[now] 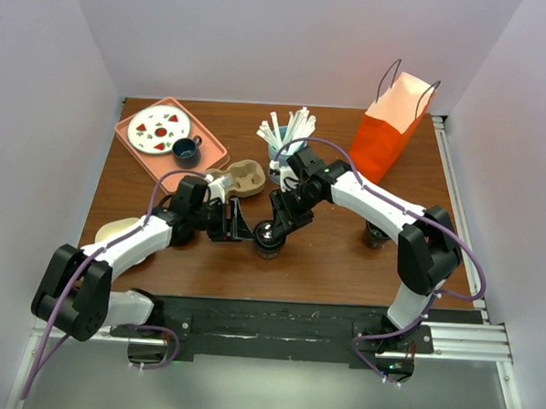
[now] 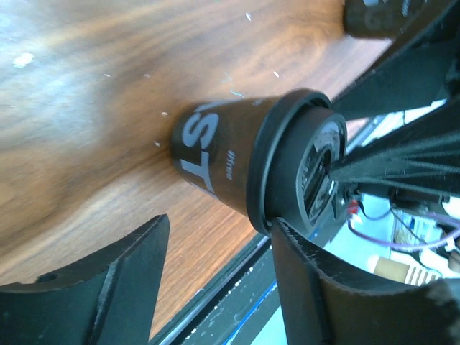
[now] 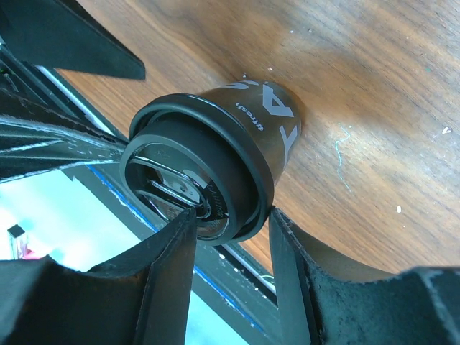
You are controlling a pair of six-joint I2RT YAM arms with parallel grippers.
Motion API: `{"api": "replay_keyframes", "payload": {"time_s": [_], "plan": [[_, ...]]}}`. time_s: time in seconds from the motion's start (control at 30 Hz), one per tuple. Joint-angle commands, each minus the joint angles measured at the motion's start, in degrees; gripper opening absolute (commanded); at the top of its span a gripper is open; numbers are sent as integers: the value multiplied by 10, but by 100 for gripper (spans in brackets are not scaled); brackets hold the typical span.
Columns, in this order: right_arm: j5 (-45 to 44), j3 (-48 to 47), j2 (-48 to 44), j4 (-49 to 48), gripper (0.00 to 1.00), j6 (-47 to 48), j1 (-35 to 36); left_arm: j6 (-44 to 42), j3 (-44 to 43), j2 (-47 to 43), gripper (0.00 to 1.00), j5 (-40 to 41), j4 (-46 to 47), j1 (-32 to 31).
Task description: Pack the takeout coffee
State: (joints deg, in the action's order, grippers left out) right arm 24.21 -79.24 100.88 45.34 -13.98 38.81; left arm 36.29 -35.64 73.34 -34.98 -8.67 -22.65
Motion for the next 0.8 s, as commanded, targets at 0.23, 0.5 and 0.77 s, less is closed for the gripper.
{"api": "replay_keyframes", "payload": {"time_s": [0.23, 0.5, 0.77], "plan": [[-14, 24, 20, -29, 43, 17, 0, -26, -80, 11, 65, 33, -21, -3], [9, 15, 36, -35, 43, 33, 0, -54, -77, 33, 59, 27, -11, -3], [0, -10, 57, -17, 45, 56, 1, -40, -43, 16, 53, 33, -14, -3]]}}
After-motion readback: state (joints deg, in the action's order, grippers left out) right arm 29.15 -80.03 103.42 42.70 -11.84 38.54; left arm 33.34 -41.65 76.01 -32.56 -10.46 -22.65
